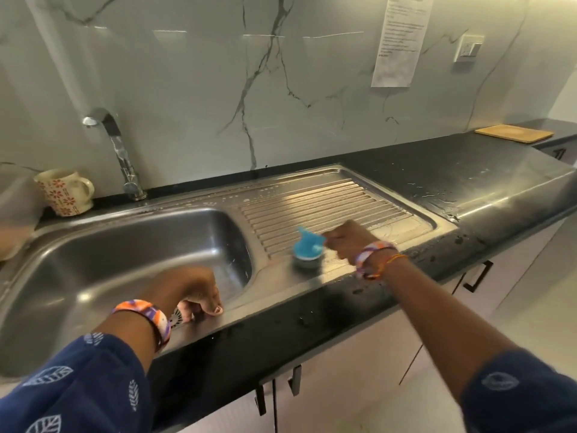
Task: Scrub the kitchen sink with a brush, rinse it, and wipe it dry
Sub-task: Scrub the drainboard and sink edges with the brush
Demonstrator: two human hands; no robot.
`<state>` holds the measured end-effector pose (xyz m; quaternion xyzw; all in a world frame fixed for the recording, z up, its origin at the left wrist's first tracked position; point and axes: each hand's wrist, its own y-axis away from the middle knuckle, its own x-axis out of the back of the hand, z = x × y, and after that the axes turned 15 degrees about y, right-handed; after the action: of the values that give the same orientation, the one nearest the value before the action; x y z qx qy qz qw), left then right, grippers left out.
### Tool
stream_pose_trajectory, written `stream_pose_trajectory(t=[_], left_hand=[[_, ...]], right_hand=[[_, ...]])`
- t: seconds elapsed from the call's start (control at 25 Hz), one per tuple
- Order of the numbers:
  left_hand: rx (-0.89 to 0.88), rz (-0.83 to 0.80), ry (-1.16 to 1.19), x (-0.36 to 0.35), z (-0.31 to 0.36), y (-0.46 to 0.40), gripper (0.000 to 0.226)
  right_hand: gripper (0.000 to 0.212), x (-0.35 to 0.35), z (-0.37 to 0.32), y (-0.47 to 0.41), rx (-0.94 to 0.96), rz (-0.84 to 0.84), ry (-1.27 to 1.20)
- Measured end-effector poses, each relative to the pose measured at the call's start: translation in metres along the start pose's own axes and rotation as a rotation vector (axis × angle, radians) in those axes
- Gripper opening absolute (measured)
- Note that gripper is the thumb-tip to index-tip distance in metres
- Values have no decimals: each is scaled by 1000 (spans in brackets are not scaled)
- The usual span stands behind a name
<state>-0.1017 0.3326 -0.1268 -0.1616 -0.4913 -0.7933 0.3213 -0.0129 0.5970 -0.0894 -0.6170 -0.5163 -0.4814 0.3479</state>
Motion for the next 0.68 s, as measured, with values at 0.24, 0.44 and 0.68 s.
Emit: stream_pose_trajectory(t=[0.24,0.44,0.68], left_hand=[[-33,58,17,-5,-5,4,27],[15,70,-21,-8,2,6,28],[4,112,-23,-6,-1,8,25]], right_hand=[[31,30,45,-7,-271,-59,-149],[27,-19,-43,-12,40,-22,-68],[35,-27,-93,-45,70,36,81]])
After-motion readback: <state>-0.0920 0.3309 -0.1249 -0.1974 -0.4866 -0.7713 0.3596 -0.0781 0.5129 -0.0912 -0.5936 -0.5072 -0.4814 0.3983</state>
